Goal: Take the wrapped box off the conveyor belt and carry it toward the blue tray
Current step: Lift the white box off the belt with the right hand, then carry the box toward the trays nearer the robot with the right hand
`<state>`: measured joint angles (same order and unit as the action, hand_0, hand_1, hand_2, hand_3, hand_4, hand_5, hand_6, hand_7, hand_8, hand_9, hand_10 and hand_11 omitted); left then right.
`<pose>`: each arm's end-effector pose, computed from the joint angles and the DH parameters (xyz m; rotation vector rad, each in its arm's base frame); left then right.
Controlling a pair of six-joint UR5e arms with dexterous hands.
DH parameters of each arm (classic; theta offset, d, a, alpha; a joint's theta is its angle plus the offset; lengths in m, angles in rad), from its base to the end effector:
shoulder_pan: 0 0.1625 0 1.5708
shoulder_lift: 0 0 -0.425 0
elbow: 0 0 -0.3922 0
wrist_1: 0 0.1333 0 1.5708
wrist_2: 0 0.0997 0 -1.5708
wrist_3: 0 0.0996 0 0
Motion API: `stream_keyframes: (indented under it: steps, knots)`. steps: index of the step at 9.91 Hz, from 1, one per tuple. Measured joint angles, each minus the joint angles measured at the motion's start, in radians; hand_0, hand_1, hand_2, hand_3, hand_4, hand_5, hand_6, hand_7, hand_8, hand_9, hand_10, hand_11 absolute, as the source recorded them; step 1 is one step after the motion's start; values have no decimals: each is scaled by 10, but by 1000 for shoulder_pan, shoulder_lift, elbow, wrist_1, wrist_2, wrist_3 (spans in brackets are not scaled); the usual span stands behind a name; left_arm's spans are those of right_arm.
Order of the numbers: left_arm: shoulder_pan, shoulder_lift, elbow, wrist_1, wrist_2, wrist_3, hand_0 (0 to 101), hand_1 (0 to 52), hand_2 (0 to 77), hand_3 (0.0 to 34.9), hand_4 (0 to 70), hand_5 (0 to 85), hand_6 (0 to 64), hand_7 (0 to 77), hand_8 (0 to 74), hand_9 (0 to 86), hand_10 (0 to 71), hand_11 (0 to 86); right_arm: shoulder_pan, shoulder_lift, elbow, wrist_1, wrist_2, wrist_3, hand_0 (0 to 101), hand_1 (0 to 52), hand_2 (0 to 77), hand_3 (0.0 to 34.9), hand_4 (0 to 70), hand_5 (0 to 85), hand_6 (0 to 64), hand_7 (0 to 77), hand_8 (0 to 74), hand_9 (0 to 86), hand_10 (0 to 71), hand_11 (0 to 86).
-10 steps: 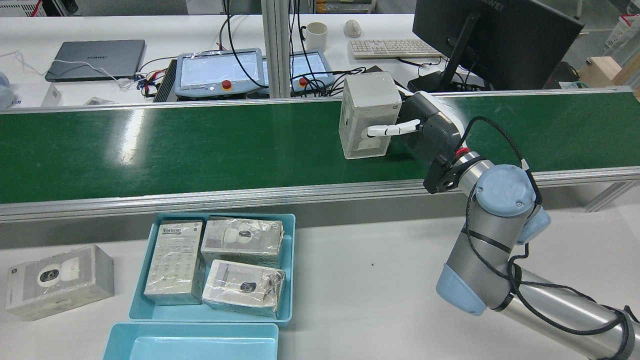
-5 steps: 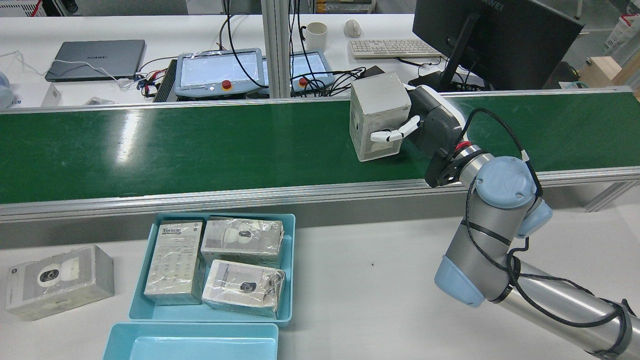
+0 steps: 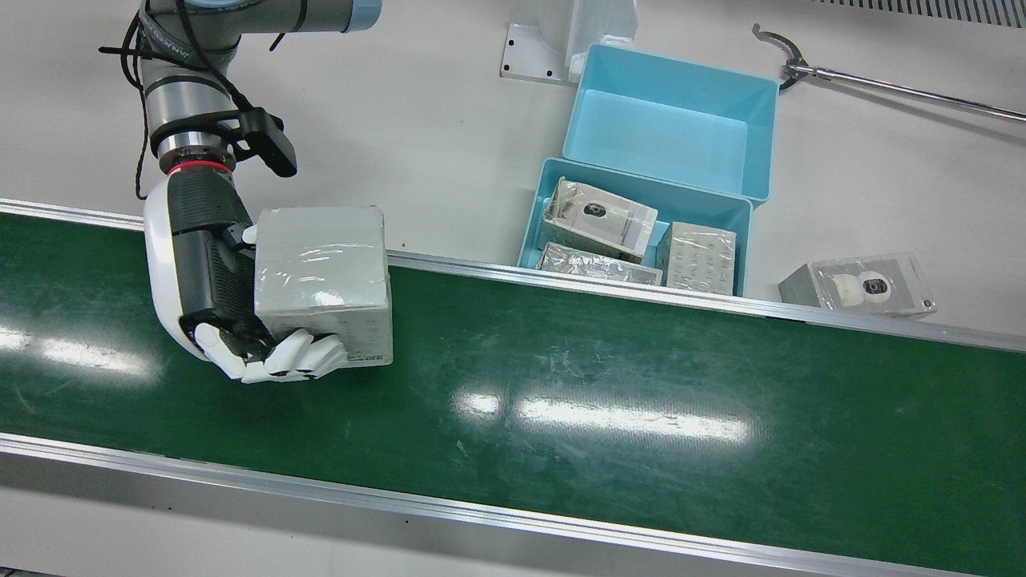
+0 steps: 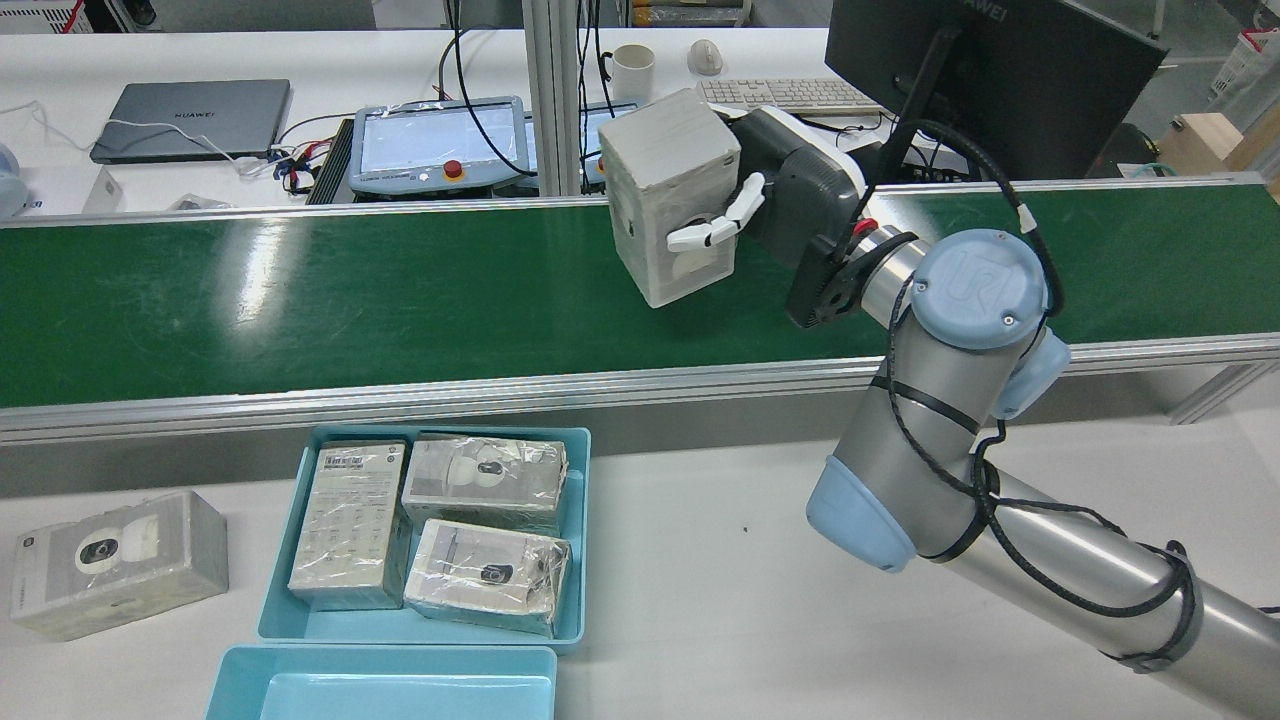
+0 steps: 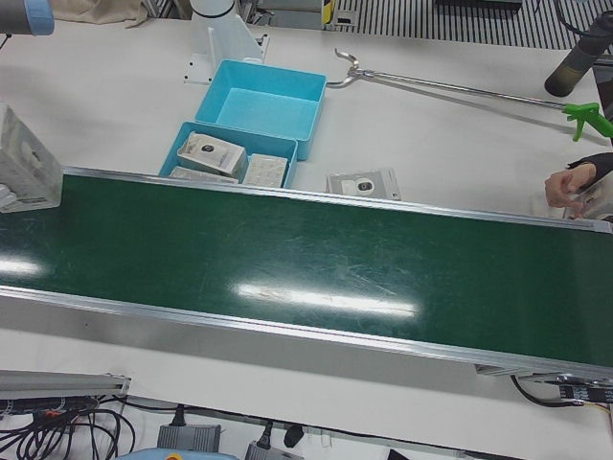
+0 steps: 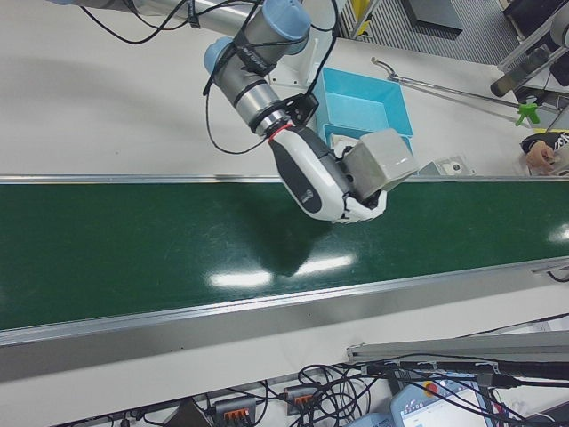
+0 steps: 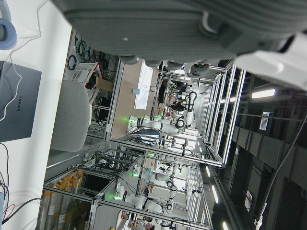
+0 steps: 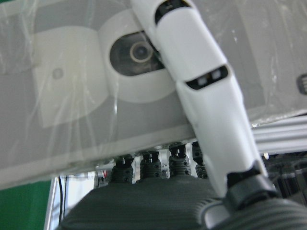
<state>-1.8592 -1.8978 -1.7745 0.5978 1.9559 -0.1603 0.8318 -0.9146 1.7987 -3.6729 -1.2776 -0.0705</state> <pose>-0.2513 -0.5098 0.4721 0.2974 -2.0874 2.2416 -0.3058 -0.5762 0.2565 -0.5495 -2.3297 1.6649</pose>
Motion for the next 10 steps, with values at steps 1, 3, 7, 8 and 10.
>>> stream_keyframes:
  steps: [1,3,7,8,10]
  knots:
    - [0,0,0,0,0,0,0,0,5,0,0,11,5,5,5,0,5,5,-35,53,-3,-25,-18,2,570,54,316,7,235,545,376,338,442,371,349,365]
    - [0,0,0,0,0,0,0,0,5,0,0,11,5,5,5,0,0,5,-132,152,-22,-59,-33,3,568,54,316,8,235,545,382,338,447,371,349,371]
    - [0,0,0,0,0,0,0,0,5,0,0,11,5,5,5,0,5,5,-268,223,-45,-75,-39,7,589,54,316,6,256,567,431,327,491,365,365,387]
    - [0,0,0,0,0,0,0,0,5,0,0,11,5,5,5,0,5,5,-286,226,-61,-74,-50,14,592,54,316,5,262,567,436,327,491,365,365,387]
    - [0,0,0,0,0,0,0,0,5,0,0,11,5,5,5,0,5,5,-309,225,-100,-58,-73,40,599,54,316,5,267,567,436,327,464,387,333,409]
